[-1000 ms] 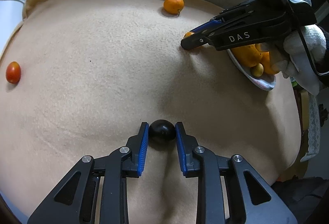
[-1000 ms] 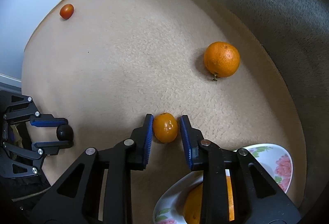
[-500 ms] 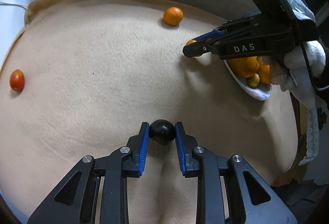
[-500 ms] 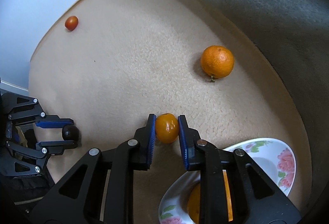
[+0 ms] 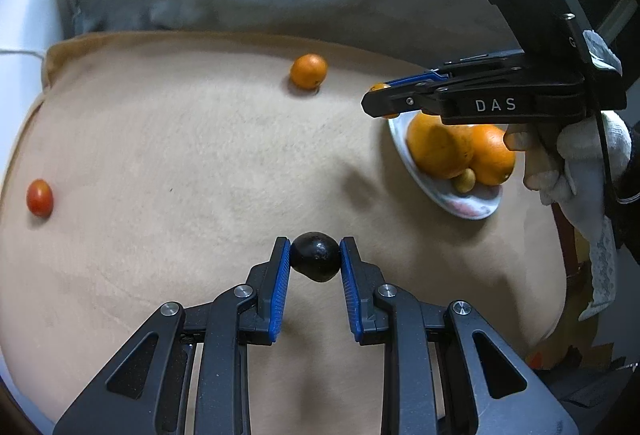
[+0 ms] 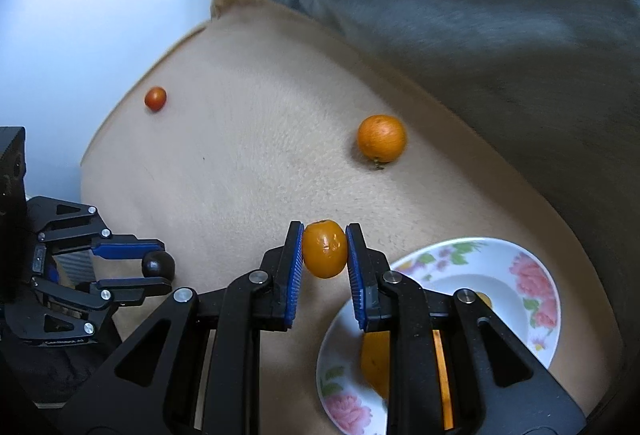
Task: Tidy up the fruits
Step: 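Carry both fruits onto the plate and open both grippers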
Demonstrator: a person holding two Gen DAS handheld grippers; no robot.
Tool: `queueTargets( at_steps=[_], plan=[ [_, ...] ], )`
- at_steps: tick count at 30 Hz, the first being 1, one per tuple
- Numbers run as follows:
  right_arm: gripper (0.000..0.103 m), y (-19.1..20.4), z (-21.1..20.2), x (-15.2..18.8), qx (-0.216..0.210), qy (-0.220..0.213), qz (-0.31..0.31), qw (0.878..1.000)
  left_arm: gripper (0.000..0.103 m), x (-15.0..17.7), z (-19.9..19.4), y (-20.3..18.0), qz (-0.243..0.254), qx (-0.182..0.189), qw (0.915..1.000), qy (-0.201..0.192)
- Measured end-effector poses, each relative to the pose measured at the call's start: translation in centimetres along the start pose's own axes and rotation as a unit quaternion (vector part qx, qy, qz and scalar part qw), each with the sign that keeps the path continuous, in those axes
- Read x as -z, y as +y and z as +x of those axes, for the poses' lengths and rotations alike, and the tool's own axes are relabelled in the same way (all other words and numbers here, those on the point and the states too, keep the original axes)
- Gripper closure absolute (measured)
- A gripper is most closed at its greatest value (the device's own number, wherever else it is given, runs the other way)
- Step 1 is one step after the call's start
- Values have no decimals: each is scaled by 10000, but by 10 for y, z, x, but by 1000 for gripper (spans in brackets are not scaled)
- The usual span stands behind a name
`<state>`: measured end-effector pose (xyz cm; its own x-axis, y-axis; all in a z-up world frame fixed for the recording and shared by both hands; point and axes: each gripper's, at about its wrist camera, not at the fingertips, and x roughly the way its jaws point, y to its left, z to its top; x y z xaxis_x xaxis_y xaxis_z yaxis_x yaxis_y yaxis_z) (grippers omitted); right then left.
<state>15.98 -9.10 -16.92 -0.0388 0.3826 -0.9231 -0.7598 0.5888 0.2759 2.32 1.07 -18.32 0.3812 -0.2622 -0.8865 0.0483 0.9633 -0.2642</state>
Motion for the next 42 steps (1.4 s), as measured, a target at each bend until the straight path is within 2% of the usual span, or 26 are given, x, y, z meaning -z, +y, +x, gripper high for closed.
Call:
queueTargets(
  at_steps=[10, 20, 32, 42],
  plan=[
    [81, -29, -40, 22, 150, -421, 516, 9977, 79, -19, -1, -34, 382, 253, 9989, -123],
    [81, -68, -68, 44, 333, -618, 987, 9926, 79, -35, 9, -72, 792, 485, 9956, -106],
    [81, -96, -74, 61, 343, -659, 1228, 9896, 79, -41, 24, -115, 1190, 711, 9903, -56],
    [81, -111, -66, 69, 267, -652, 1301, 9890, 79, -43, 36, -134, 1360, 779, 9876, 4]
  ],
)
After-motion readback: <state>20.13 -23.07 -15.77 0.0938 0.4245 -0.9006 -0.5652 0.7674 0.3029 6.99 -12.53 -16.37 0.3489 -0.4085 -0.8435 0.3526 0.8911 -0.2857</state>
